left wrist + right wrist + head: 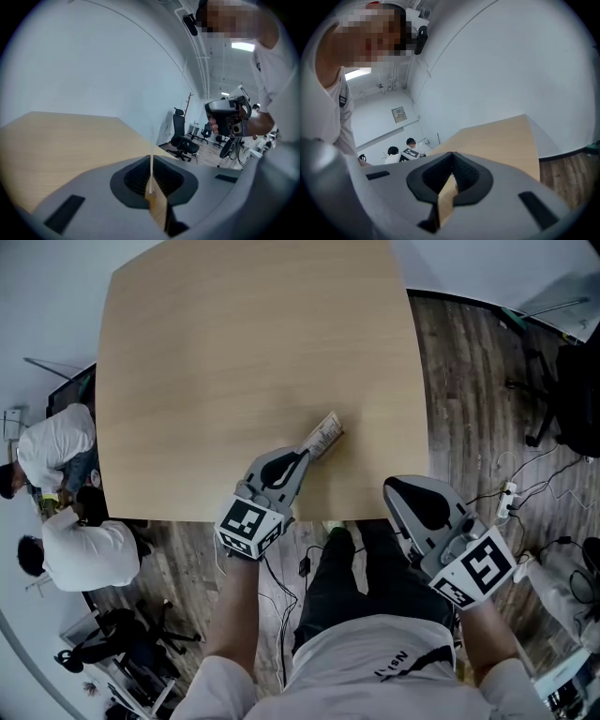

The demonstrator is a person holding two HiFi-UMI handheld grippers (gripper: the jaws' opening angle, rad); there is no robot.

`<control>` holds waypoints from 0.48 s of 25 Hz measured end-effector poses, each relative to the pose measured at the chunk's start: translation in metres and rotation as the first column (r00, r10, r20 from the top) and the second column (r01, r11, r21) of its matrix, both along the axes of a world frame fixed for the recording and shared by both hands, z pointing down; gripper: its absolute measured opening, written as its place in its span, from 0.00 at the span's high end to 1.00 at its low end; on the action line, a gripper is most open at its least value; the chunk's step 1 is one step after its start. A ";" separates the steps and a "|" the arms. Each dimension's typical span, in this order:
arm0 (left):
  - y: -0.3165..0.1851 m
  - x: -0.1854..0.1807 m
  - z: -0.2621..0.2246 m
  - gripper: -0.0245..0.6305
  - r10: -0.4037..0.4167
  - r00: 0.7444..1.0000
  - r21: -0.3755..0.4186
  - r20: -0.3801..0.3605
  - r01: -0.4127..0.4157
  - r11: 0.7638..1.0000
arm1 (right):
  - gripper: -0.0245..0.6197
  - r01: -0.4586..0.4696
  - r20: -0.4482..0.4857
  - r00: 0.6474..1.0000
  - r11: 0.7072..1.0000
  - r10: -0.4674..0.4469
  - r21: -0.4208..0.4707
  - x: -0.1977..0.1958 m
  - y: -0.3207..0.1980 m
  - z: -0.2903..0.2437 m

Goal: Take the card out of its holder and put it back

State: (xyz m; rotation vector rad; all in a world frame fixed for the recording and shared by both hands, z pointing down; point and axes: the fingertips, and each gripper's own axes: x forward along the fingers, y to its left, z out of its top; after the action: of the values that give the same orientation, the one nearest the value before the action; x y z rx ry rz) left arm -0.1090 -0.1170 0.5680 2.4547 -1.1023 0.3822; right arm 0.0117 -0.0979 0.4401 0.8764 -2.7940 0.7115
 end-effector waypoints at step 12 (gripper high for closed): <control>0.011 -0.005 0.010 0.93 -0.019 1.000 -0.009 -0.007 0.019 1.000 | 0.94 0.005 0.000 1.000 1.000 -0.005 -0.001 0.003 0.000 0.000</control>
State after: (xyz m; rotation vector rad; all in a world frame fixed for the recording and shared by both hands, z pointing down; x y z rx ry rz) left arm -0.1137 -0.1056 0.5780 2.4342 -1.1183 0.3716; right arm 0.0147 -0.0983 0.4396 0.8690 -2.7946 0.7121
